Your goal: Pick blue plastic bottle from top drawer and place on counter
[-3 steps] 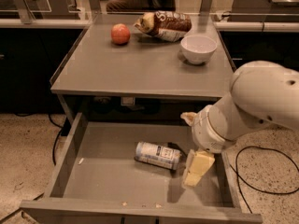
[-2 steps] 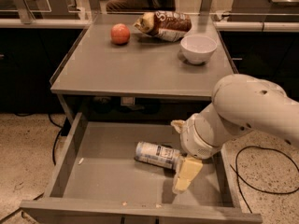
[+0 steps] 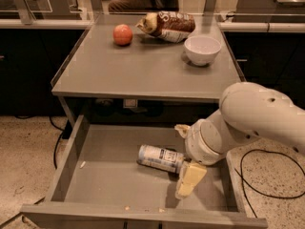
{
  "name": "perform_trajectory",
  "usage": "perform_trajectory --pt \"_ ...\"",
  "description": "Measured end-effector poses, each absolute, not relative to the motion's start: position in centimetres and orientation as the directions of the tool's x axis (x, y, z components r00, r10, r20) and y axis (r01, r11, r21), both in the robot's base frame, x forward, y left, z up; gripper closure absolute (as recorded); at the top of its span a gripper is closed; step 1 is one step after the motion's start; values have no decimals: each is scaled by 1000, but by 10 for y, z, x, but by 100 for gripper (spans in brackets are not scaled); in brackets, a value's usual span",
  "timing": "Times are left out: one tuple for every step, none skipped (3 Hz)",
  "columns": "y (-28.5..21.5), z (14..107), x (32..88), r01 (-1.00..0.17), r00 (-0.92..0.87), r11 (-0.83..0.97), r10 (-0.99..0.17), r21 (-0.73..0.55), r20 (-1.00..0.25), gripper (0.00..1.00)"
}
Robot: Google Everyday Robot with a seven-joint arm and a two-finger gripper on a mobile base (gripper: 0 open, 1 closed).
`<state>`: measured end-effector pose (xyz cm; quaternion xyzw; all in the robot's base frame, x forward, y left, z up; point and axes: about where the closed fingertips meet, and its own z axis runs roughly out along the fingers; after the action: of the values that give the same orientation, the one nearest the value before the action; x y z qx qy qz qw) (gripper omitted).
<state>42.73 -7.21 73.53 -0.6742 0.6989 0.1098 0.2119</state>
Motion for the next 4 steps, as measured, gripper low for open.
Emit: perform_trajectory --pt "-70 717 431 -989 3 69 -880 -134 -474 0" --pt "-66 697 435 -988 6 70 -871 -136 -492 0" --pt "-59 678 439 -989 10 69 -859 -134 -512 0" --pt "-52 660 441 -990 8 67 -850 -122 -526 0"
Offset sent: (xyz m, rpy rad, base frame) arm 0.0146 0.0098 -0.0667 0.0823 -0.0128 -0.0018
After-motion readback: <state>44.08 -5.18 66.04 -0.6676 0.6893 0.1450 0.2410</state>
